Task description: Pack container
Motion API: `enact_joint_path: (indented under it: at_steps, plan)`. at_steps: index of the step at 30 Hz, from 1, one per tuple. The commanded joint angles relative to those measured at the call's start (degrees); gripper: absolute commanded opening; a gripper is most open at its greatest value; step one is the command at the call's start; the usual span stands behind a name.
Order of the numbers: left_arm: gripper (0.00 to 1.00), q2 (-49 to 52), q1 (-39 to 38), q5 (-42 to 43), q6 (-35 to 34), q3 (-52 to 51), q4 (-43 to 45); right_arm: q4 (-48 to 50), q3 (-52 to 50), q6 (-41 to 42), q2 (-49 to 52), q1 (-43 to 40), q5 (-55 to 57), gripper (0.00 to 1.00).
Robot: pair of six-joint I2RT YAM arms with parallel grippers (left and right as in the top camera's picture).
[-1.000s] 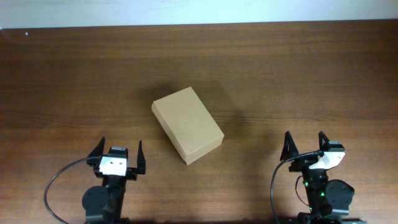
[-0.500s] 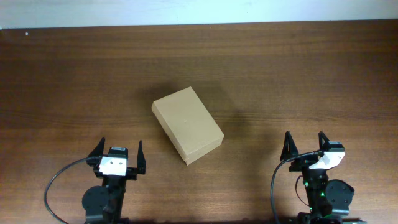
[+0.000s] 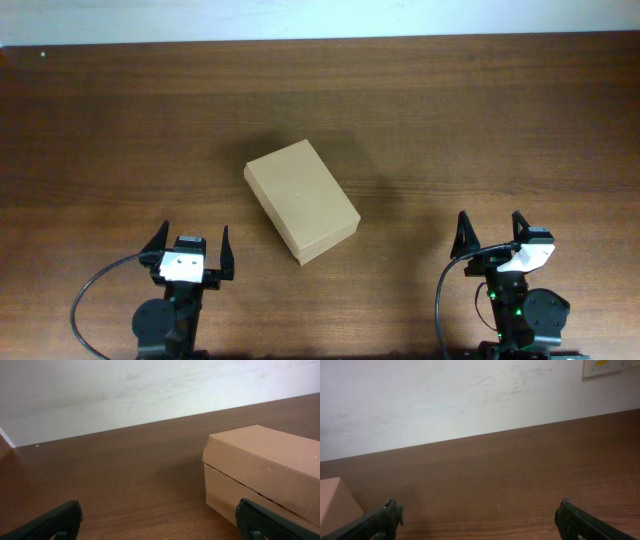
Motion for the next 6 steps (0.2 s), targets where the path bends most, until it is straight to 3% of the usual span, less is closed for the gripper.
enact_joint_path:
  at_steps: [1,6]
  plan:
    - [0.99,-0.5,-0.2,-0.8,0.7,-0.7,0.3,0.1,-0.5,0.0,-0.6,-0.5,-0.7,0.99]
    - [0.99,-0.5,-0.2,-0.8,0.7,-0.7,0.3,0.1,-0.5,0.0,-0.6,-0.5,-0.7,0.99]
